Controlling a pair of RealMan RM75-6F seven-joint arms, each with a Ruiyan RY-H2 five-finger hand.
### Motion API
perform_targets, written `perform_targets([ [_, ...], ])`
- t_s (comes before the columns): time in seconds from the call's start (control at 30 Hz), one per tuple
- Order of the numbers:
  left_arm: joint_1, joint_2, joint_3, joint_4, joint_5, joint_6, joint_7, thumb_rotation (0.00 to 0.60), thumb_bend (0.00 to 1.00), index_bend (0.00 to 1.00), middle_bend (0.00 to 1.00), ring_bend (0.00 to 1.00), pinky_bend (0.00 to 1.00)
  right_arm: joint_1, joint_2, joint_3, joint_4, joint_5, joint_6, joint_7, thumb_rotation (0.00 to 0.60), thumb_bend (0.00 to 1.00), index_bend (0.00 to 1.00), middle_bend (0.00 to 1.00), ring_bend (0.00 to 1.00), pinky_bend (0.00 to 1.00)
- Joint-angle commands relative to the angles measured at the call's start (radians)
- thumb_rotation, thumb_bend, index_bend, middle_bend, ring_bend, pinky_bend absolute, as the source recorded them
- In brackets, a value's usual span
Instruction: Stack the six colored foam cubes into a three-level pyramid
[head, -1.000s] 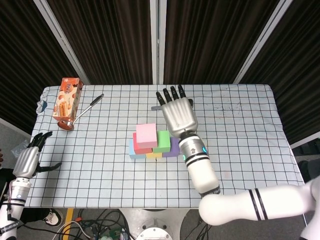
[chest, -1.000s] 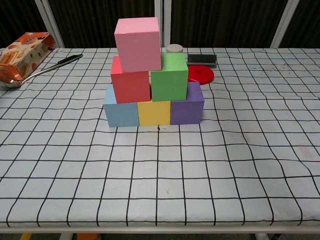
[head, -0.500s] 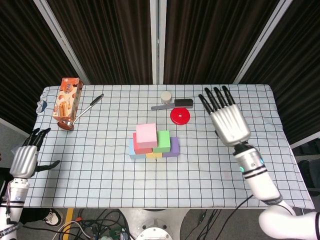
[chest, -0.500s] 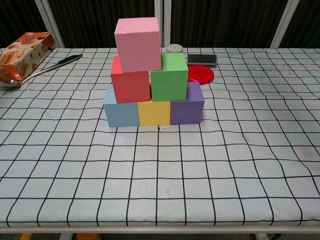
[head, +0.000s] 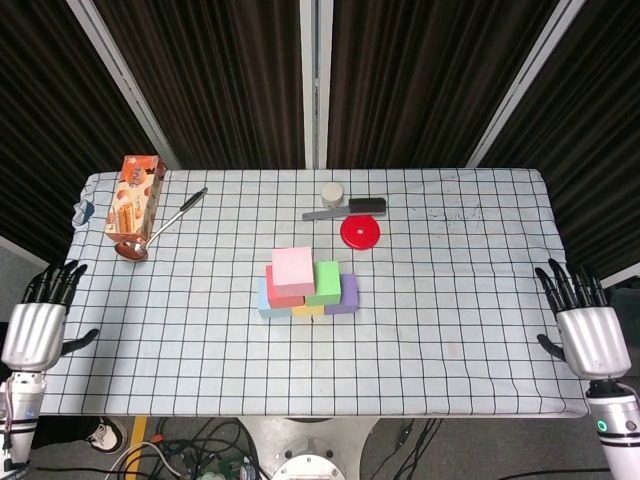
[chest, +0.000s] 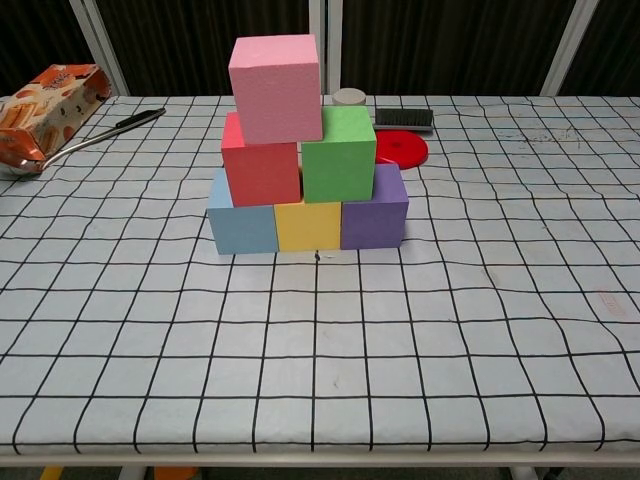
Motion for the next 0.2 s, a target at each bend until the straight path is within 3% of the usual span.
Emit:
perform_targets([
  [0.03, 0.013, -0.009, 0.005, 0.009, -0.004, 0.016, 0.009, 0.6, 0.06, 0.09, 0.05, 0.0, 0.14, -0.034, -0.061, -0.007, 0.091, -0.041, 0.033, 0.05, 0.6, 0.03, 0.0, 0.0, 0.0, 0.0],
  [0.2, 0.026, -0.017, 0.014, 0.026, 0.005, 0.028, 0.002, 0.6, 0.06, 0.09, 0.05, 0.0, 0.14, -0.04, -0.072, 0.009, 0.117, -0.066, 0.042, 0.08, 0.6, 0.03, 0.0, 0.0, 0.0, 0.0],
])
